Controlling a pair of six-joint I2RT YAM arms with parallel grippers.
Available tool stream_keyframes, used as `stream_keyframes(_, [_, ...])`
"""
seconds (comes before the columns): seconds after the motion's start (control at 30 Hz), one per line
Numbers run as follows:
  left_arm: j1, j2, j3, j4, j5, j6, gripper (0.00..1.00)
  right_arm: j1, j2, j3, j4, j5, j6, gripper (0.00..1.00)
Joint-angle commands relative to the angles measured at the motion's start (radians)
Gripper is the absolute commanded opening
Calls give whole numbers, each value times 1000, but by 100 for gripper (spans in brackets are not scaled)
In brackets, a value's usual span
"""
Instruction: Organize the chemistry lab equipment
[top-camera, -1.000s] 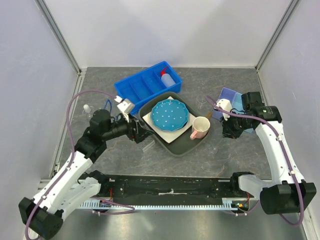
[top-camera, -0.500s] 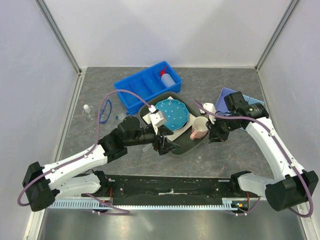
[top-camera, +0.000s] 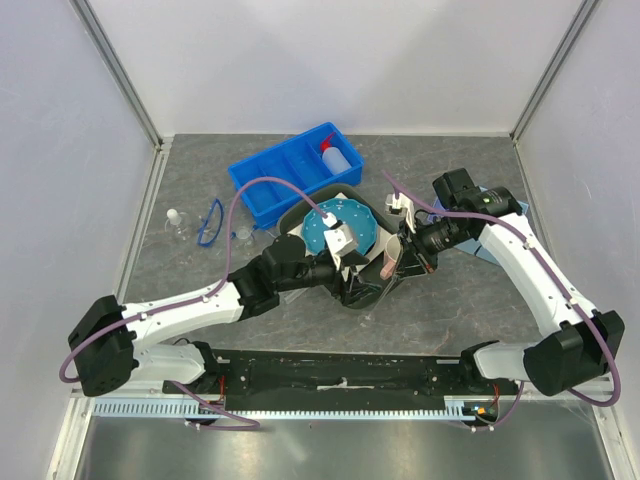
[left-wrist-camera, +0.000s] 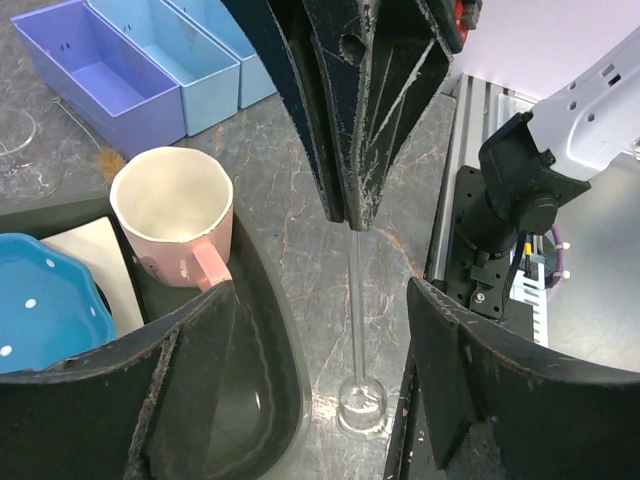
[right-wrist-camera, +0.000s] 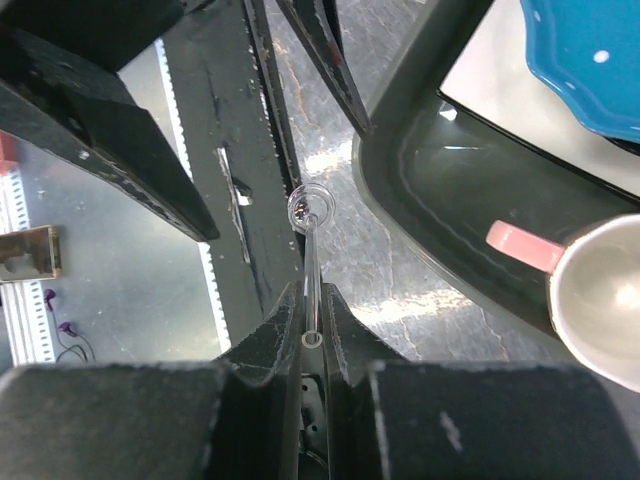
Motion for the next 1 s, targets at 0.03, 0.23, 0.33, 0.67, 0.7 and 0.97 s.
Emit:
stream_keyframes(0.03, [-9,21,41,31,-27,19,74,3,17,57,-37,-130,-33,14])
stream_keyframes(0.23, [-30,50,36,-3,-18,51,73,3,43,68,-66,-175,-60,14])
stream_keyframes(0.33, [-38,64,51,-27,-9,71,72,3,45,65,-68,-186,-63,14])
stream_keyframes(0.67, [-52,93,64,-52,65,57,61,5,46,58,-69,-184,-63,14])
stream_keyframes(0.7, [-53,96,67,-57,73,51,60,3,45,58,-68,-186,-65,14])
stream_keyframes(0.97, [-55,121,84,-83,96,26,46,3,48,55,-68,-181,-66,14])
